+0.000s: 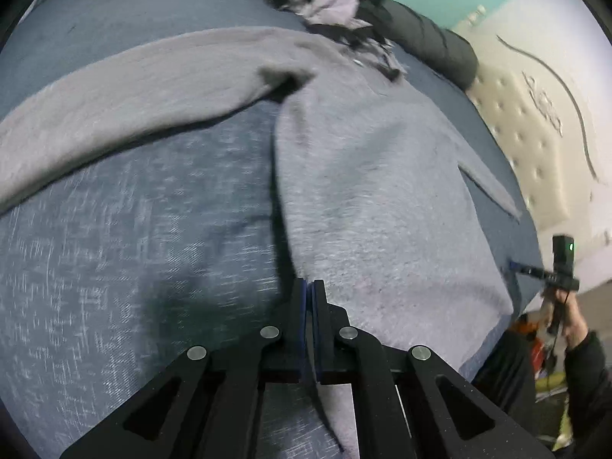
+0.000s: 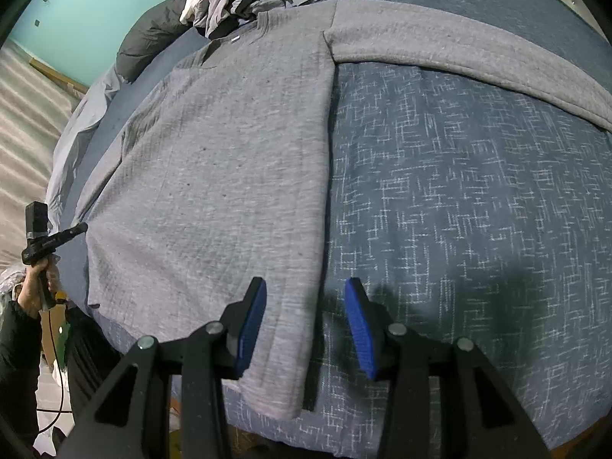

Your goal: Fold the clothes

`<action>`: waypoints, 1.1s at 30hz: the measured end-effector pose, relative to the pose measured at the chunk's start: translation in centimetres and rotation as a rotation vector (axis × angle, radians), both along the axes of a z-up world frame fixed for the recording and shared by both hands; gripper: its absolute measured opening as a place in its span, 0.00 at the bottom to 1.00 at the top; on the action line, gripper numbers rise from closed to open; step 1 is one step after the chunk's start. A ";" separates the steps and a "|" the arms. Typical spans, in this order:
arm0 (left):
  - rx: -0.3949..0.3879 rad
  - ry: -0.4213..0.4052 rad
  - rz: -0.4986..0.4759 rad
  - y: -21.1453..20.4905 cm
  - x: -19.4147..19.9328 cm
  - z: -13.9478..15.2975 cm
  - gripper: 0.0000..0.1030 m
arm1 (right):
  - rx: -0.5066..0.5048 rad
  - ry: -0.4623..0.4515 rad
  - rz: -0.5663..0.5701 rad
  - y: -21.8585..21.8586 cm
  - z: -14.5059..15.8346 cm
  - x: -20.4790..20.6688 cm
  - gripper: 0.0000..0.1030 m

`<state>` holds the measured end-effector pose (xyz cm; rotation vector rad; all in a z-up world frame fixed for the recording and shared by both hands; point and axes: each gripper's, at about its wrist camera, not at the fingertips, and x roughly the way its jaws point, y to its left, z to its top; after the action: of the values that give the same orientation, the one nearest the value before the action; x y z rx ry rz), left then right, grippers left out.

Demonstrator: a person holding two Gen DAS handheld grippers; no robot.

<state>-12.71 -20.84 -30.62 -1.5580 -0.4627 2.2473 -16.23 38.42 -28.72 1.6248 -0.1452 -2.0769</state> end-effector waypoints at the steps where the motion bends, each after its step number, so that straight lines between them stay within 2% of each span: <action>1: 0.007 -0.014 0.003 -0.2 0.1 -0.3 0.03 | 0.000 -0.007 0.000 0.0 -0.1 0.0 0.42; 5: 0.002 -0.062 0.006 0.4 0.5 -0.8 0.04 | 0.002 -0.037 -0.001 -0.2 -0.6 0.0 0.42; 7: 0.009 -0.086 0.007 0.7 0.8 -1.1 0.07 | 0.004 -0.053 -0.001 -0.3 -0.9 0.1 0.42; 8: 0.013 -0.098 0.007 0.9 0.9 -1.2 0.17 | 0.005 -0.059 -0.002 -0.4 -0.9 0.1 0.42; 9: 0.017 -0.111 0.005 1.1 1.0 -1.4 0.32 | -0.002 -0.069 -0.003 -0.5 -1.1 0.1 0.45; 11: 0.028 -0.139 -0.003 1.8 0.9 -2.0 0.44 | -0.016 -0.089 -0.005 -0.8 -1.4 0.0 0.53; 12: 0.034 -0.155 -0.010 2.1 0.9 -2.5 0.44 | -0.024 -0.099 -0.006 -0.9 -1.6 0.0 0.56; 17: 0.032 -0.208 -0.025 3.2 1.1 -4.2 0.44 | -0.008 -0.145 0.023 -2.2 -2.8 0.0 0.57; 20: 0.032 -0.196 -0.031 3.7 1.2 -4.2 0.43 | 0.022 -0.163 0.035 -2.8 -3.7 0.1 0.57; 22: 0.043 -0.189 -0.042 4.0 1.3 -4.1 0.29 | 0.027 -0.174 0.039 -3.1 -4.2 0.1 0.57; 23: 0.047 -0.190 -0.050 4.2 1.3 -4.0 0.08 | 0.031 -0.177 0.043 -3.2 -4.5 0.2 0.57; 24: 0.042 -0.186 -0.058 4.4 1.3 -3.8 0.03 | 0.038 -0.174 0.048 -3.4 -4.6 0.3 0.56; 26: 0.024 -0.162 -0.073 4.9 1.4 -2.9 0.03 | 0.022 -0.167 0.064 -3.6 -4.4 0.6 0.33; 27: 0.017 -0.149 -0.080 5.1 1.4 -2.4 0.03 | 0.014 -0.164 0.072 -3.7 -4.2 0.7 0.12; 30: 0.003 -0.116 -0.094 5.3 1.2 -0.7 0.03 | 0.016 -0.127 0.073 -3.3 -2.8 1.1 0.04; 33: -0.011 -0.095 -0.111 4.9 1.6 1.1 0.03 | 0.006 -0.090 0.080 -2.4 -0.6 1.2 0.03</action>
<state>-11.12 -15.90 -29.49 -1.6598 -0.3809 2.1040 -15.04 36.00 -29.32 1.7007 -0.1026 -1.9470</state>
